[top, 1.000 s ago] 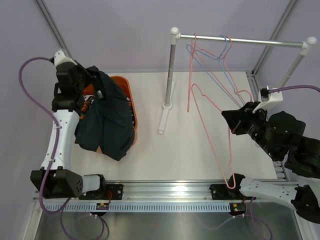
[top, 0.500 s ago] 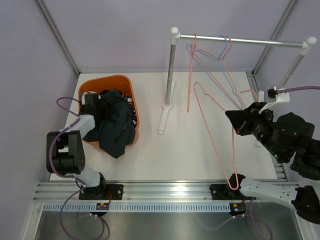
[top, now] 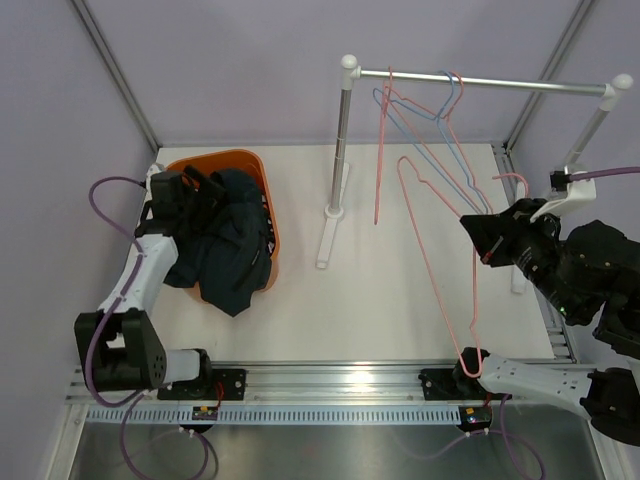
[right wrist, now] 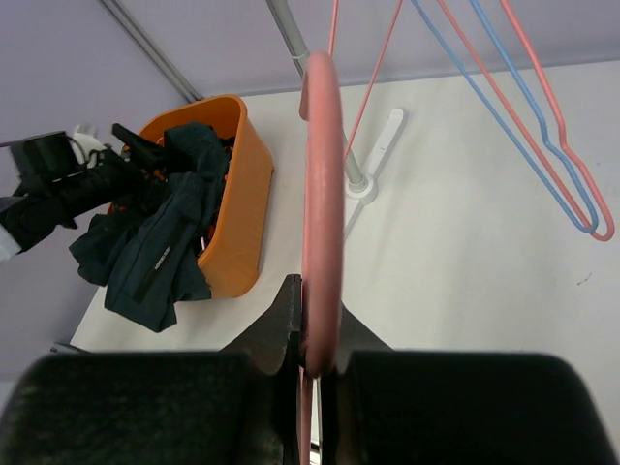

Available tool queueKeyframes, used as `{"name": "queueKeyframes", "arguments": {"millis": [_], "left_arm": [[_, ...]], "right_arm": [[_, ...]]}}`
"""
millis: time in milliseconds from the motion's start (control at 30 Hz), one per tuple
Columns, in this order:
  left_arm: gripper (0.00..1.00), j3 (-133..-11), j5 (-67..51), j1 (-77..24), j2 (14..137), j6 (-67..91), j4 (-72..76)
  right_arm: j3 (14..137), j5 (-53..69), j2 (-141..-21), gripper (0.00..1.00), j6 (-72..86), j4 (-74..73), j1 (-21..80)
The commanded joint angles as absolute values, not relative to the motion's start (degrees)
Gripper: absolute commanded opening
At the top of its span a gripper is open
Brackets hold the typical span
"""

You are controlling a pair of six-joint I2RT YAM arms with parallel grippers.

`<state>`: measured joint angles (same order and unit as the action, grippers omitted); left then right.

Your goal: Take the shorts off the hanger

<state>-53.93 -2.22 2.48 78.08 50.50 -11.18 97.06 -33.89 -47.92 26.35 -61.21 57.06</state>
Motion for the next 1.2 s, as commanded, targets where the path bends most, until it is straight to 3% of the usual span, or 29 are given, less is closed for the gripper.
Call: {"name": "queueKeyframes", "arguments": {"millis": [0,367,567,867,1067,1167], "left_arm": [[0.99,-59.8,1.9,2.4,69.1,45.5,-16.1],[0.99,-62.6,4.7,2.4,52.5,35.0,-18.9],[0.99,-61.9,2.6,2.4,47.2,33.6,-20.1],[0.99,-59.5,-1.8,2.4,44.5,33.5,-19.2],[0.99,-57.6,-2.6,2.4,44.5,32.8,-18.7],[0.99,-57.0,-2.2,2.4,44.6,31.9,-18.9]], "right_arm": [[100.6,-40.2,-50.0,0.0,26.0,-63.4,57.6],[106.3,-69.8,-51.3,0.0,21.8,-66.2,57.5],[108.4,-75.4,-52.8,0.0,21.1,-67.9,57.5],[107.7,-74.9,-56.5,0.0,24.1,-75.0,53.6],[100.1,-60.0,-59.4,0.0,18.9,-69.2,39.2],[97.7,-53.0,-59.7,0.0,17.9,-66.4,37.4]]}}
